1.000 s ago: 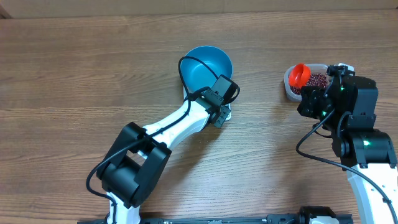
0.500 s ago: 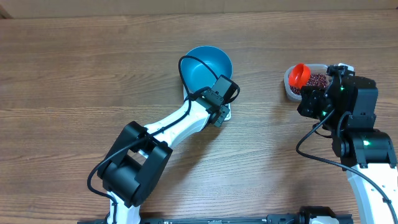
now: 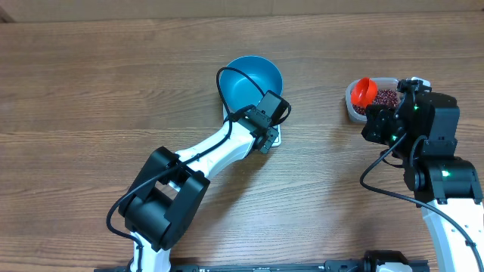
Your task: Scoop item into bowl and weigh 150g on scale
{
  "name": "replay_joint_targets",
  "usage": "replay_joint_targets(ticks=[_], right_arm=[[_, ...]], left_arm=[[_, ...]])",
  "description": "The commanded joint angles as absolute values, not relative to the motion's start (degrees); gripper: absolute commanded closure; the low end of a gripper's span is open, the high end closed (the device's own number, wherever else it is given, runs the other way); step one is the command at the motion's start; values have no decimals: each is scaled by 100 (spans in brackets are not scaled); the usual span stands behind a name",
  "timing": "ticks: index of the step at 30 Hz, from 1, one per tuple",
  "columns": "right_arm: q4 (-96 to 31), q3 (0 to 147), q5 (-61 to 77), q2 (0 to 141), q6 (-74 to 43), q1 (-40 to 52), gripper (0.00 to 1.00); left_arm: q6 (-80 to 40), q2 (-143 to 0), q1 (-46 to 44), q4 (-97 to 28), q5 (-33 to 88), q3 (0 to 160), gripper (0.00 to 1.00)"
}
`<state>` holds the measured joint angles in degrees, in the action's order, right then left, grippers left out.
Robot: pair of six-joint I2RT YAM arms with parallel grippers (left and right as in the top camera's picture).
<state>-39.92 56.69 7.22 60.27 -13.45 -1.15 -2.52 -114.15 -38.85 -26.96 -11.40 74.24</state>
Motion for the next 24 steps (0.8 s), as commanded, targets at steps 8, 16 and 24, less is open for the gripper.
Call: replay_joint_targets(ticks=[8,16,24], right_arm=[[-3983,5819,687,5990,-1299,-130,96],[-4023,5819,687,5990,-1299,-130,96],[-4023,5819,690,5990,-1299,-130,96]], left_arm=[[-148,-11179,-3885,-2882,-934,7669,96],[-47,-9627,-3922,-3371,-897,8414,96],[493,-8722,-3439,-4932,-991,8416,96]])
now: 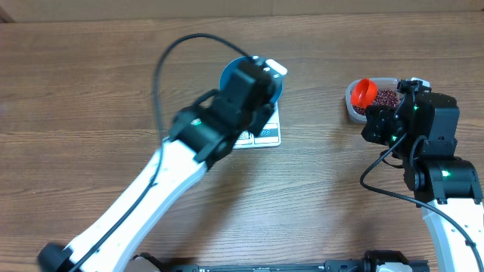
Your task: Scoop item into bowl and weigh 150g on scale
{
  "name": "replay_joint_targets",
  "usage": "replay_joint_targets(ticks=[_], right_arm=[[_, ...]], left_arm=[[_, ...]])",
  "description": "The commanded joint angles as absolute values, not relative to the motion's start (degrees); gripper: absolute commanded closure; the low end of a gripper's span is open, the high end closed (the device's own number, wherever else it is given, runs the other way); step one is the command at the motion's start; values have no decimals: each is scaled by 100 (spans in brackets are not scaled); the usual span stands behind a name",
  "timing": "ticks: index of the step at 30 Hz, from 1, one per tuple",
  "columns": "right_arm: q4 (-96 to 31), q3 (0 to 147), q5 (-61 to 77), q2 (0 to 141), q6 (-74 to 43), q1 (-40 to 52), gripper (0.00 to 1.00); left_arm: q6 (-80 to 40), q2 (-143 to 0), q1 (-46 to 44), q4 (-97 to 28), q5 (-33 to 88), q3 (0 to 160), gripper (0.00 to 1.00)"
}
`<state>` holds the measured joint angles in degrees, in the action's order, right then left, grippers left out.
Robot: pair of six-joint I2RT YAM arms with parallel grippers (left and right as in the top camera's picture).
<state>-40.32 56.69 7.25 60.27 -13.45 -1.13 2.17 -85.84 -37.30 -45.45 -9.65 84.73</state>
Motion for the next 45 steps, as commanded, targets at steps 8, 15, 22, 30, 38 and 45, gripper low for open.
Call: replay_joint_targets(ticks=[8,15,22,30,38,45], right_arm=[[-4042,5819,690,5990,-1299,-130,96],[-4093,5819,692,5990,-1299,-130,96],[-4239,5819,690,5990,-1297,-130,96],[-4281,5819,690,5990,-1297,-130,97],[-4250,5819,690,5990,-1291,-130,96],[-4237,5828,690,5990,-913,-130,97]], left_arm=[[495,-8722,-2641,-5874,454,8409,96],[469,-8722,-2593,-6038,416,8409,0],[471,-8722,-2596,-6316,475,8409,0],[475,-8462,-2596,-6506,543,8409,0],[670,-8200,-2596,-6514,567,8385,0],[622,-8287,-2593,-6125,541,8237,0]])
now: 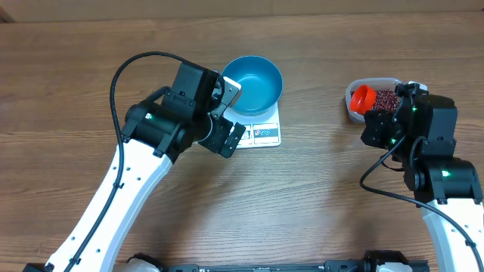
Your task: Scoop item into bowl and weigh 150g on scale
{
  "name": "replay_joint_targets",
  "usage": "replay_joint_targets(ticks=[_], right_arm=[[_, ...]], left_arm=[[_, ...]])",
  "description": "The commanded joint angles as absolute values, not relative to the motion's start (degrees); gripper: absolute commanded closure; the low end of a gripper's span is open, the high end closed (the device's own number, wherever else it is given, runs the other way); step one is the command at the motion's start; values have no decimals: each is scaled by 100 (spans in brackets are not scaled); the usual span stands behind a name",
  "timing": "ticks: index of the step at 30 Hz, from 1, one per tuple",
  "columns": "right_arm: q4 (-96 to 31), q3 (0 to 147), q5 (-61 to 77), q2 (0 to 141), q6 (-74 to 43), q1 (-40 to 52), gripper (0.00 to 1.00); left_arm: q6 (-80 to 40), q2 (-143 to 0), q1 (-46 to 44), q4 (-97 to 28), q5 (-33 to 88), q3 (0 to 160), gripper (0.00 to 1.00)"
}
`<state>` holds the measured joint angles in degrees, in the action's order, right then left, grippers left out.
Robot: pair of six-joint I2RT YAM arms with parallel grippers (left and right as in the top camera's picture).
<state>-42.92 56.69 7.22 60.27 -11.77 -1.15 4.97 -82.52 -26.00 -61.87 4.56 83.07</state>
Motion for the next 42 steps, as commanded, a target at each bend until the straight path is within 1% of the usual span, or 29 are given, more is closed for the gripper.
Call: replay_joint_targets(ticks=[1,7,11,14,17,28,36,42], right_arm=[[-4261,5854,687,5990,-814,-130,97],[-4925,6764,174,6453,-78,-130,97],[-5710,7655,-489,7428,508,-130,97],[-6263,8243,-1188,8211,508,-132,97],[-6530,8630,-1352,8796,703,-132,97],[-6066,8698,-2615,10003,764,-132,97],[-5774,8696,-2596,10499,823,-132,97],[-5771,8654,-2154,10700,1144,-132,97]], left_arm=[[622,-8300,-2593,-6130,541,8237,0],[622,-8313,-2593,-6128,541,8237,0],[624,-8313,-2593,-6128,541,8237,0],[622,-8313,-2593,-6128,541,8237,0],[622,-8313,-2593,-6128,541,8237,0],[624,-8313,-2593,-6128,541,8237,0],[624,-8313,-2593,-6128,541,8237,0],[624,-8313,-2593,-6128,541,8237,0]])
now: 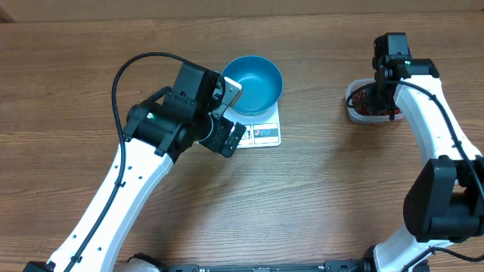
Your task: Scoop item into bowl and weigh 150g on scale
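A blue bowl (255, 80) stands on the white scale (263, 134) at the table's middle back. Just left of the bowl my left gripper (231, 113) hovers open and holds nothing; one white finger (231, 90) sits close to the bowl's rim. At the right, my right gripper (376, 98) reaches down over the clear container (352, 106) of reddish beans. The wrist hides its fingers. No red scoop shows in this view.
The wooden table (76, 91) carries only the scale and the container. The left arm's cable (128, 68) loops above the left arm. The right arm (446, 143) runs along the table's right side.
My right arm has swung up and forward, from the near side of the container to directly over it, and the red scoop at the container's left rim is no longer visible. The left arm has not moved.
First my left gripper was low at the bowl's front edge on the scale. Then the left arm was over the bowl. Later it stood open to the bowl's left, where it stays. The right arm held by the container with the red scoop, and now covers it.
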{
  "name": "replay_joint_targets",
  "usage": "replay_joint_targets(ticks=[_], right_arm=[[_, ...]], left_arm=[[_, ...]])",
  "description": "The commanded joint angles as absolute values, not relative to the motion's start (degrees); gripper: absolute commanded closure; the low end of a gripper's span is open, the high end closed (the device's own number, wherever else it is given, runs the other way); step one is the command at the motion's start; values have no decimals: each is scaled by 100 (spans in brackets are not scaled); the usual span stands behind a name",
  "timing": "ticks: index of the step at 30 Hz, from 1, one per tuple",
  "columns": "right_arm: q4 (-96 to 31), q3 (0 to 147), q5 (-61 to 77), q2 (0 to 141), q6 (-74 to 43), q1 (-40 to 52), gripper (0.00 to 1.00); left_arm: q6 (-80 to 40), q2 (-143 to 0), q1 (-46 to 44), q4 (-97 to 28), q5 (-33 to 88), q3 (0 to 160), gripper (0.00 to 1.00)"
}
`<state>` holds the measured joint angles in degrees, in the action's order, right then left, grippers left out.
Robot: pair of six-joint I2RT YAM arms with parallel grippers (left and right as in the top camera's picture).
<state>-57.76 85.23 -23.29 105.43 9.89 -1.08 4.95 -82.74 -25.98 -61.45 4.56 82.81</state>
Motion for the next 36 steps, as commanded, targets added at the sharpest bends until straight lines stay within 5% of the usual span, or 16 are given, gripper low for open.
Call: replay_joint_targets(ticks=[1,24,36], right_arm=[[-5776,8654,-1973,10715,1162,-132,97],[-5833,8665,1584,10718,1599,-1170,97],[-5885,8619,2244,10731,1881,-1789,97]], left_arm=[[622,-8313,-2593,-6128,541,8237,0],[624,-8313,-2593,-6128,541,8237,0],[624,-8313,-2593,-6128,541,8237,0]])
